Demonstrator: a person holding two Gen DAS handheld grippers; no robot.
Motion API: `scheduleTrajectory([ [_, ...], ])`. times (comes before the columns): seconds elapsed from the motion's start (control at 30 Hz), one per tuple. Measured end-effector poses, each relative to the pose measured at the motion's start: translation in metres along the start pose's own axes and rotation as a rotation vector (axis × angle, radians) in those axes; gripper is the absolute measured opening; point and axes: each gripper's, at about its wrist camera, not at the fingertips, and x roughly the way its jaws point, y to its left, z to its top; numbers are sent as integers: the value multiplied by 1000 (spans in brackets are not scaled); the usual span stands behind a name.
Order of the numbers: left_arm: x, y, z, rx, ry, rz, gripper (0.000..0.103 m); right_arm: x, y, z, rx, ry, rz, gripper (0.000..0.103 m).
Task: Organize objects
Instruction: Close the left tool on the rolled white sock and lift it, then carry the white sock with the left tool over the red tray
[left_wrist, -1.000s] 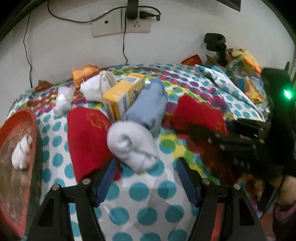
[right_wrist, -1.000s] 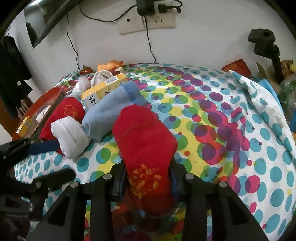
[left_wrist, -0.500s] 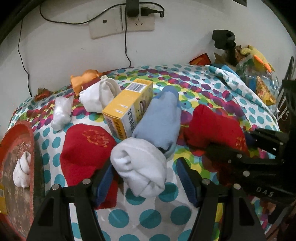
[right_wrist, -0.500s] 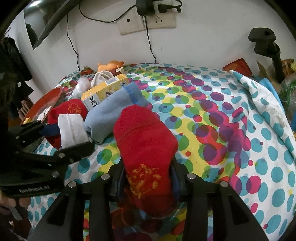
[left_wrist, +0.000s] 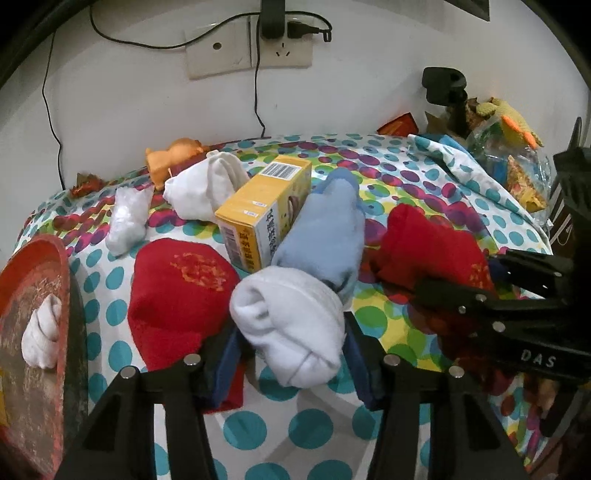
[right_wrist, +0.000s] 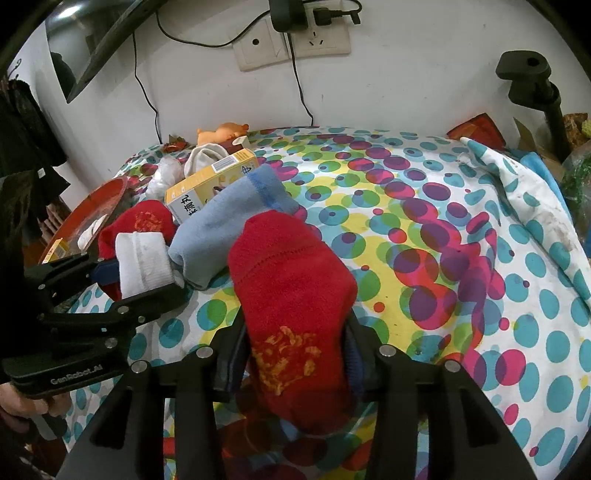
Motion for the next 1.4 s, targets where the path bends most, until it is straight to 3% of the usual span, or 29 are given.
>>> scheduleTrajectory([
  [0.17,-13,-6,-5,29,-26,-9,52,0,-1,0,-2,0,-1,43],
  [0.6,-37,5,-34,-10,15,-18,52,2,3,1,-21,4,-31,42],
  [0.97,-71,29,-53,-21,-5,5,52,6,17,0,-95,20,-125,42],
  [1.27,-102,64,-65,-86,-37,68,52,7,20,0,-113,25,-149,42],
  [1.4,-113,83,-66,-116,-37,130,52,7,20,0,-114,26,-150,42],
])
